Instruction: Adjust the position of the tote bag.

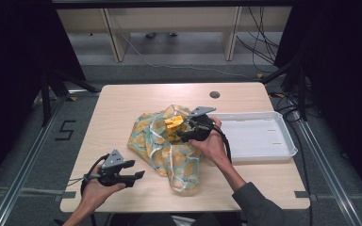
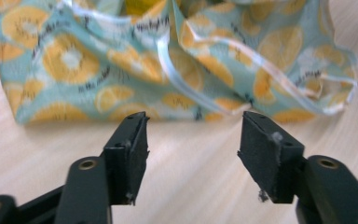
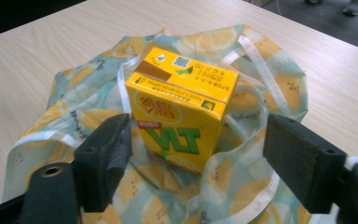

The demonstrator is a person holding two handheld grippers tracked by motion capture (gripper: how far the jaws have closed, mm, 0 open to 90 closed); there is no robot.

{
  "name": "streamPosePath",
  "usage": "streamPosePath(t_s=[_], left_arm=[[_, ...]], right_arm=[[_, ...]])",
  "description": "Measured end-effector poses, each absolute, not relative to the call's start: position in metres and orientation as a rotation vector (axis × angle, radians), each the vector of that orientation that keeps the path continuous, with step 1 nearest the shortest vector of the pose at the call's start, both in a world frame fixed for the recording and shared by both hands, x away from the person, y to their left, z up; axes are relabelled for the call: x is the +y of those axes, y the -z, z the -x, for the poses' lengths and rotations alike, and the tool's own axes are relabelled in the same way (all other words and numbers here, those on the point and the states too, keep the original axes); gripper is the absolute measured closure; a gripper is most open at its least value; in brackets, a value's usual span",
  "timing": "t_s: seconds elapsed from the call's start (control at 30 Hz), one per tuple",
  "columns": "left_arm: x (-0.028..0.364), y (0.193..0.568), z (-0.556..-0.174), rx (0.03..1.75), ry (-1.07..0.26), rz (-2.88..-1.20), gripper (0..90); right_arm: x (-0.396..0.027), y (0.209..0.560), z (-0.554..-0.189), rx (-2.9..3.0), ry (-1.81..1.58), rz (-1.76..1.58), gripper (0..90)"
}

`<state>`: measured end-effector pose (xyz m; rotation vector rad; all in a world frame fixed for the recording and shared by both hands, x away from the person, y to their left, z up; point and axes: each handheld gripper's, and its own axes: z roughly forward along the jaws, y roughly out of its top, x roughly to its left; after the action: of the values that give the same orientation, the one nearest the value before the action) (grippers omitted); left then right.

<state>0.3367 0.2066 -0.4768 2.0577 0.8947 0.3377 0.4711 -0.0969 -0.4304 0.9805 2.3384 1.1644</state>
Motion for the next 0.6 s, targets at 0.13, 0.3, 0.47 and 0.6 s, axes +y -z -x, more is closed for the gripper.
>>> streamPosePath(t_s=[0.13, 0.3, 0.47, 0.6], left_arm=[[0.213, 0.481, -0.326, 0.907, -0.354, -2.08, 37.1], [0.215, 0.486, -0.316, 0.938, -0.376, -2.096, 33.7], [0.213, 0.491, -0.31, 0.923, -0.396, -2.121, 32.3], [0.211, 0.492, -0.306, 0.929, -0.409, -2.107, 30.1]], right_arm=[[-0.095, 0.429, -0.475, 2.347, -1.167, -0.993, 20.1], [-0.09, 0.427, -0.475, 2.322, -1.192, -1.001, 17.1], [-0.083, 0.428, -0.476, 2.326, -1.19, -1.0, 16.4], [-0.076, 0.428, -0.48, 2.312, -1.183, -1.008, 16.3]])
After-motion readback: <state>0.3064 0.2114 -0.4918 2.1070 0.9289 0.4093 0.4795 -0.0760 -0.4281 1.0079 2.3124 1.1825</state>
